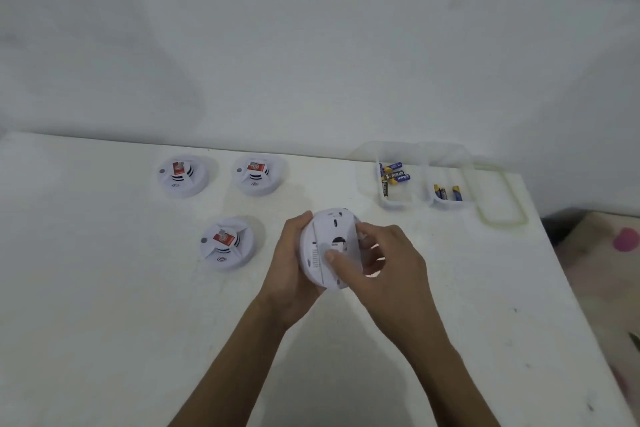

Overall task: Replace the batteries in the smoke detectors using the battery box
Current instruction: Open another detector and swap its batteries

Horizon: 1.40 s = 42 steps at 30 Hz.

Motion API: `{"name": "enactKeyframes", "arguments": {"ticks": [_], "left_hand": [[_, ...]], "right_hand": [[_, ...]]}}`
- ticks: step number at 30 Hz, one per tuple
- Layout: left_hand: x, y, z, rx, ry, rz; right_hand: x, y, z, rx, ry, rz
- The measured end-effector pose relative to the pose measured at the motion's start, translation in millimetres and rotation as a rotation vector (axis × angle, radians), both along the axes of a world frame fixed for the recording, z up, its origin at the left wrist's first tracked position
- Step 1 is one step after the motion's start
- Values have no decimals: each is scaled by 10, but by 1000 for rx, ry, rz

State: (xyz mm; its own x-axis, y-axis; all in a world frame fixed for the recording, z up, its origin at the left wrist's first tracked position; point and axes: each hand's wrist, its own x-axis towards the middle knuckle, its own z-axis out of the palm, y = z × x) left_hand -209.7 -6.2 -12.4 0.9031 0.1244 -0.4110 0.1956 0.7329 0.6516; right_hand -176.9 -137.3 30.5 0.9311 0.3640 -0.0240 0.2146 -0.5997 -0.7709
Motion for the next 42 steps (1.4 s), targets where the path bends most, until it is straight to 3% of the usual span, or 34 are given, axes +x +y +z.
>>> {"name": "enactKeyframes", "arguments": {"ticks": [5,15,28,39,42], "left_hand": [[-96,-104,-48,73,26,77],[-213,-184,-36,67,35,147],[-262,-108,-55,137,45,132],[-282,-103,30,297,-50,123],[-289,-87,-11,258,-93,131]], "right_hand": [[-156,43,76,-202,3,58],[-307,26,59,-79,57,8],[-300,89,61,-99,48,55],[-321,105,83,-127,64,85],[-349,130,60,-84,86,62]]}}
